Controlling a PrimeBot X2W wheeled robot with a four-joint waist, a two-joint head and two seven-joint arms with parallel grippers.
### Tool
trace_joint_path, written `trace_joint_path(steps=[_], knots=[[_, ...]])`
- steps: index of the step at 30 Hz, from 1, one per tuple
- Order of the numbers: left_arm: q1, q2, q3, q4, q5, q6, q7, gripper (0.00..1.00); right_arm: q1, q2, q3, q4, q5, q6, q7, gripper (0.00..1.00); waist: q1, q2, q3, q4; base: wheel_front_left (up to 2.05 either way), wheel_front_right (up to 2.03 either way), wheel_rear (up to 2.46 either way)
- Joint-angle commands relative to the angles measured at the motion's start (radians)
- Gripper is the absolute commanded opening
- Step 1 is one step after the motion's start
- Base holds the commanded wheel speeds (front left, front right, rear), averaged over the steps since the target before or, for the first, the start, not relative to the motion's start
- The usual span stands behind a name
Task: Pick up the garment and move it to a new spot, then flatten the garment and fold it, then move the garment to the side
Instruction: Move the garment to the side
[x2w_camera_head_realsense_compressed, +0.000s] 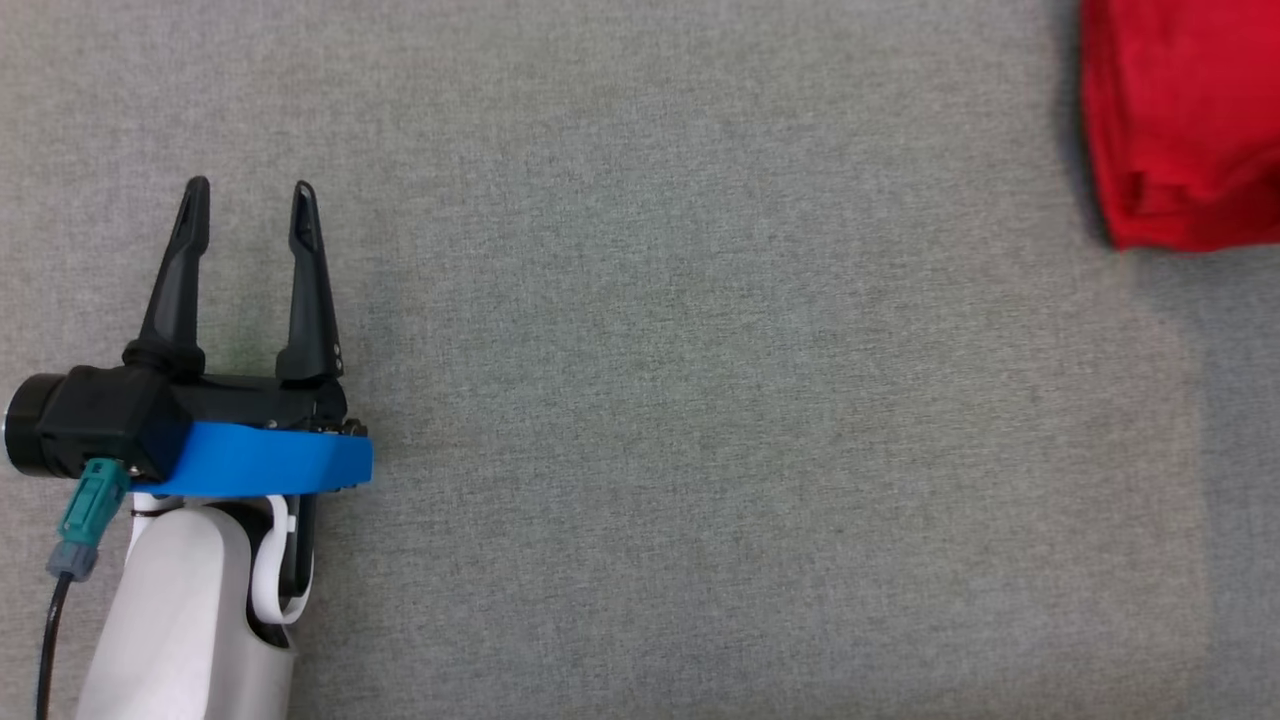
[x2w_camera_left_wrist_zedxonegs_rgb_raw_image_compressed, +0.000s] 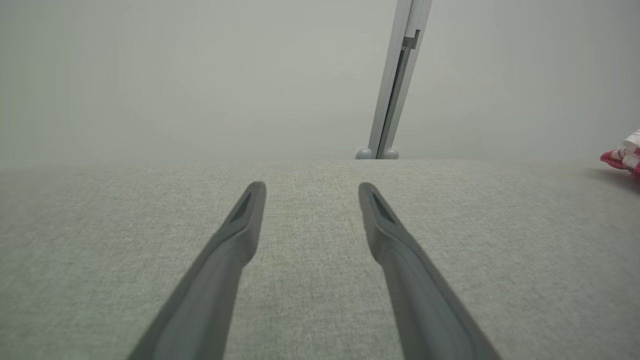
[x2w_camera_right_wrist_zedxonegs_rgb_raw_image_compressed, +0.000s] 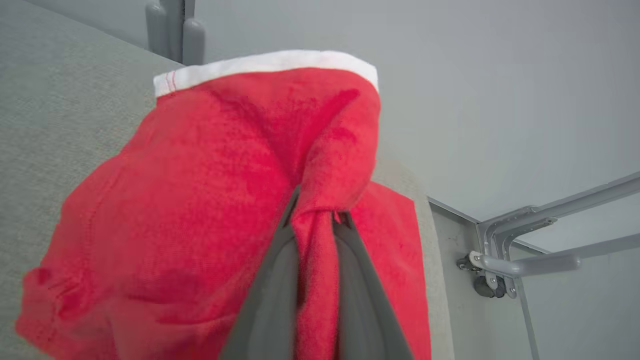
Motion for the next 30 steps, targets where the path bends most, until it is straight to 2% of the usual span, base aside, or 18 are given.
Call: trace_joint_path(steps=[1, 5, 14, 22, 23, 24, 30], knots=[[-0.021, 0.009, 0.002, -0.016, 0.001, 0.005, 0.002, 1.0, -0.023, -0.046, -0.011, 0.012, 0.012, 0.0, 0.019, 0.0, -0.0001, 0.0, 0.014, 0.007, 0.0, 0.0, 0.0], [-0.024, 0.014, -0.003, -0.037, 0.003, 0.007, 0.008, 1.0, -0.047, -0.118, -0.014, 0.047, 0.027, 0.0, 0.046, 0.0, -0.0001, 0.0, 0.032, 0.008, 0.0, 0.0, 0.0], [-0.046, 0.016, -0.016, -0.054, 0.001, 0.009, 0.015, 1.0, -0.132, -0.189, 0.032, 0.153, -0.012, 0.0, 0.048, 0.0, -0.0001, 0.0, 0.067, 0.017, 0.0, 0.0, 0.0], [-0.056, 0.02, -0.016, -0.046, -0.006, 0.014, 0.009, 1.0, -0.207, -0.18, 0.05, 0.273, -0.054, 0.0, 0.05, 0.0, -0.0001, 0.0, 0.083, 0.032, 0.0, 0.0, 0.0], [-0.056, 0.02, -0.015, -0.045, -0.007, 0.015, 0.007, 1.0, -0.217, -0.179, 0.048, 0.284, -0.062, 0.0, 0.05, 0.63, -0.0001, 0.0, 0.084, 0.034, 0.0, 0.0, 0.0], [-0.056, 0.021, -0.015, -0.044, -0.008, 0.016, 0.006, 1.0, -0.227, -0.175, 0.043, 0.297, -0.072, 0.0, 0.047, 1.0, -0.0001, 0.0, 0.085, 0.035, 0.0, 0.0, 0.0], [-0.05, 0.018, -0.015, -0.033, -0.016, 0.02, 0.0, 1.0, -0.265, -0.144, 0.03, 0.354, -0.133, 0.0, -0.002, 1.0, -0.0001, 0.0, 0.066, 0.043, 0.0, 0.0, 0.0]])
